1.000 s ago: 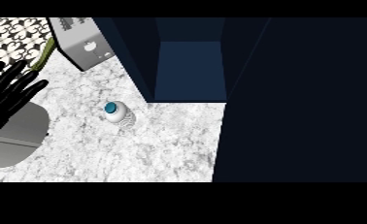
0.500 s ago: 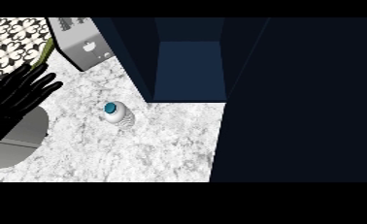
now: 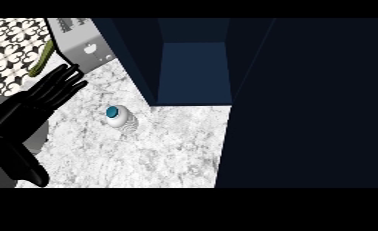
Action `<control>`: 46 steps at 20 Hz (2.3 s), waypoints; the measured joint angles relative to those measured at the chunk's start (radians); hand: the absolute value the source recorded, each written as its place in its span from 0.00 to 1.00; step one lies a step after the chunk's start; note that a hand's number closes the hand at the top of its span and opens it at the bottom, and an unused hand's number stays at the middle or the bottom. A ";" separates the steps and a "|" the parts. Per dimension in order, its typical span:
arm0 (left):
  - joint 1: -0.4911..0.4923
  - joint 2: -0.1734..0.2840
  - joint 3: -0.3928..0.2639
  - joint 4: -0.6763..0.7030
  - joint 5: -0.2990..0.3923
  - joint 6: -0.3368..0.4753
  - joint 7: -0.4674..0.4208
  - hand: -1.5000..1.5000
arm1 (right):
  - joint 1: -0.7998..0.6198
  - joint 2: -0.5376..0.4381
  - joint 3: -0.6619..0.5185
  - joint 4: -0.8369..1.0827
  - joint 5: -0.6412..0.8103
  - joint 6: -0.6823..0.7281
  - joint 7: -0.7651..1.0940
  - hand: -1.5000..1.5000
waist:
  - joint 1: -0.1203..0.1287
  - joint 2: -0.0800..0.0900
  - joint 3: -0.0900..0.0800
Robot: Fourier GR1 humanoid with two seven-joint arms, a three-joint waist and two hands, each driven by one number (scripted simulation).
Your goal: Pick up the bottled water, place it into the cabinet and close the cabinet
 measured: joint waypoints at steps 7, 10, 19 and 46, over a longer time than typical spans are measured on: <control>-0.042 -0.043 -0.016 0.185 -0.205 -0.027 -0.146 0.00 | -0.004 -0.031 -0.011 -0.006 -0.002 -0.016 -0.004 0.00 | -0.002 0.001 0.000; -0.068 -0.035 -0.014 0.306 -0.293 -0.052 -0.241 0.00 | -0.002 -0.038 0.003 -0.007 -0.001 -0.027 -0.005 0.00 | -0.005 0.002 -0.001; -0.172 -0.042 -0.044 0.637 -0.502 -0.028 -0.475 0.00 | -0.039 -0.051 0.036 0.000 0.010 -0.072 0.013 0.00 | -0.012 0.004 -0.001; -0.378 -0.116 -0.093 1.246 -0.690 0.224 -0.937 1.00 | -0.074 -0.118 0.050 0.002 0.005 -0.139 0.001 0.00 | -0.030 0.010 -0.004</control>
